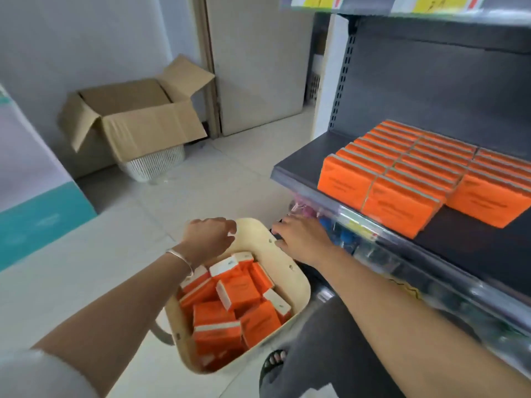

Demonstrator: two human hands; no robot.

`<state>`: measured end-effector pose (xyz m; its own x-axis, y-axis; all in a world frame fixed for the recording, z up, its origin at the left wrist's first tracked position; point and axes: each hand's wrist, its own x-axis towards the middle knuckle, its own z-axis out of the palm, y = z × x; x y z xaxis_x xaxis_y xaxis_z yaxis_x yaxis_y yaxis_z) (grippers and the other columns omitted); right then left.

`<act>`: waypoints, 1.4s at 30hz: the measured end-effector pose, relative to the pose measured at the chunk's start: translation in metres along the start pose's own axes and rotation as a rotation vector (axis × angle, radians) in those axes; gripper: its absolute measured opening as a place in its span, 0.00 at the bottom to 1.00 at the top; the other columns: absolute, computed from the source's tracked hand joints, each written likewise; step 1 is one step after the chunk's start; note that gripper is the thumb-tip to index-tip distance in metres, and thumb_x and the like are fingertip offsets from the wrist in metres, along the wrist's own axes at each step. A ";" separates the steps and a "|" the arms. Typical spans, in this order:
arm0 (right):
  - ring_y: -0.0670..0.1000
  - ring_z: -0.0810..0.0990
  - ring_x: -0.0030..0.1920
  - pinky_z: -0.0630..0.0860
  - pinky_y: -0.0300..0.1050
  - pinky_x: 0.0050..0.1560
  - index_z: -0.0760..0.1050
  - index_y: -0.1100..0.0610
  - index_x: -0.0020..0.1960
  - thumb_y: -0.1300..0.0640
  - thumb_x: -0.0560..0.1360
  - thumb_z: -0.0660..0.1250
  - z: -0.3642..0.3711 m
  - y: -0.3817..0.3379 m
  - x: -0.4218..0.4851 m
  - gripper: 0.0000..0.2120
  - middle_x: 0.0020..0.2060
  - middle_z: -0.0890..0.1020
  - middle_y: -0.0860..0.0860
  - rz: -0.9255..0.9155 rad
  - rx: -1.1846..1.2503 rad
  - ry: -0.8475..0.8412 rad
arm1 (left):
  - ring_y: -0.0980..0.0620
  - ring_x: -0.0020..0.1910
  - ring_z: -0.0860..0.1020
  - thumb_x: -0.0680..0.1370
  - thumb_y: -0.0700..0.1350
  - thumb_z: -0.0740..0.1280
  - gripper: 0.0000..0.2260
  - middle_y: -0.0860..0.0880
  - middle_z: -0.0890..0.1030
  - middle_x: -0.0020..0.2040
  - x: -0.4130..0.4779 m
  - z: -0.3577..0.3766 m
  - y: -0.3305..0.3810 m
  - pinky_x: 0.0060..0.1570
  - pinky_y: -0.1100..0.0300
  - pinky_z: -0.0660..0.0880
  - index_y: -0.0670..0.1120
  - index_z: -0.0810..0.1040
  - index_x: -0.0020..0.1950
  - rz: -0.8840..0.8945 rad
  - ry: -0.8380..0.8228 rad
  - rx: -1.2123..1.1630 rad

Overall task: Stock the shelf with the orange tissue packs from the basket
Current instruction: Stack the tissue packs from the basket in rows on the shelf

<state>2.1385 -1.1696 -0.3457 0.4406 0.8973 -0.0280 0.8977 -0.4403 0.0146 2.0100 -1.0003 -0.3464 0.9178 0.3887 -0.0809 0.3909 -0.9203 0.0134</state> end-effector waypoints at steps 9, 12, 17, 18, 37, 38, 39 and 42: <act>0.58 0.75 0.58 0.70 0.50 0.49 0.72 0.53 0.62 0.53 0.77 0.60 0.095 -0.039 0.041 0.14 0.58 0.76 0.55 -0.142 0.074 -0.538 | 0.50 0.59 0.76 0.76 0.52 0.61 0.14 0.53 0.77 0.60 -0.025 0.133 -0.022 0.54 0.53 0.75 0.57 0.73 0.61 -0.009 -0.432 -0.131; 0.57 0.75 0.58 0.72 0.51 0.50 0.70 0.52 0.64 0.53 0.77 0.60 0.119 -0.041 0.051 0.16 0.59 0.75 0.54 -0.151 0.088 -0.647 | 0.48 0.59 0.76 0.73 0.57 0.65 0.20 0.52 0.77 0.61 -0.035 0.169 -0.019 0.55 0.50 0.76 0.56 0.69 0.65 0.052 -0.504 -0.113; 0.56 0.75 0.57 0.74 0.52 0.53 0.71 0.52 0.65 0.52 0.77 0.62 0.151 -0.040 0.059 0.16 0.58 0.76 0.53 -0.158 0.103 -0.755 | 0.45 0.64 0.71 0.71 0.61 0.68 0.31 0.50 0.71 0.66 -0.051 0.214 -0.012 0.61 0.49 0.70 0.56 0.61 0.71 0.077 -0.596 -0.067; 0.56 0.75 0.56 0.74 0.51 0.51 0.71 0.52 0.64 0.52 0.77 0.62 0.157 -0.040 0.060 0.16 0.57 0.76 0.53 -0.163 0.097 -0.770 | 0.45 0.65 0.70 0.72 0.61 0.66 0.31 0.50 0.70 0.68 -0.054 0.222 -0.011 0.63 0.47 0.68 0.57 0.59 0.71 0.072 -0.601 -0.074; 0.60 0.64 0.68 0.64 0.61 0.65 0.70 0.52 0.68 0.48 0.68 0.74 0.235 -0.064 0.063 0.30 0.67 0.67 0.56 -0.419 -0.260 -0.927 | 0.48 0.60 0.76 0.73 0.58 0.67 0.24 0.51 0.75 0.63 -0.029 0.211 -0.041 0.56 0.51 0.76 0.55 0.65 0.66 -0.122 -0.585 -0.340; 0.60 0.64 0.68 0.64 0.62 0.65 0.70 0.52 0.67 0.48 0.68 0.74 0.232 -0.065 0.062 0.30 0.67 0.66 0.56 -0.436 -0.278 -0.920 | 0.48 0.60 0.76 0.73 0.58 0.68 0.24 0.52 0.75 0.63 -0.029 0.209 -0.041 0.56 0.51 0.76 0.55 0.66 0.66 -0.115 -0.591 -0.352; 0.60 0.64 0.68 0.64 0.62 0.65 0.70 0.51 0.67 0.49 0.68 0.74 0.230 -0.064 0.061 0.29 0.67 0.66 0.56 -0.445 -0.264 -0.909 | 0.49 0.60 0.76 0.73 0.58 0.68 0.23 0.52 0.75 0.63 -0.028 0.206 -0.042 0.56 0.51 0.76 0.55 0.66 0.65 -0.101 -0.599 -0.357; 0.57 0.71 0.62 0.69 0.56 0.60 0.70 0.52 0.64 0.53 0.69 0.72 0.212 -0.061 0.057 0.24 0.62 0.72 0.54 -0.418 -0.113 -0.859 | 0.49 0.57 0.77 0.73 0.57 0.68 0.21 0.52 0.77 0.59 -0.025 0.194 -0.046 0.55 0.52 0.77 0.54 0.68 0.62 -0.072 -0.588 -0.318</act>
<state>2.1093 -1.0984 -0.5600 -0.0248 0.6320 -0.7745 0.9967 -0.0441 -0.0679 1.9560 -0.9763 -0.5379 0.7334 0.2768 -0.6209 0.5335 -0.8004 0.2733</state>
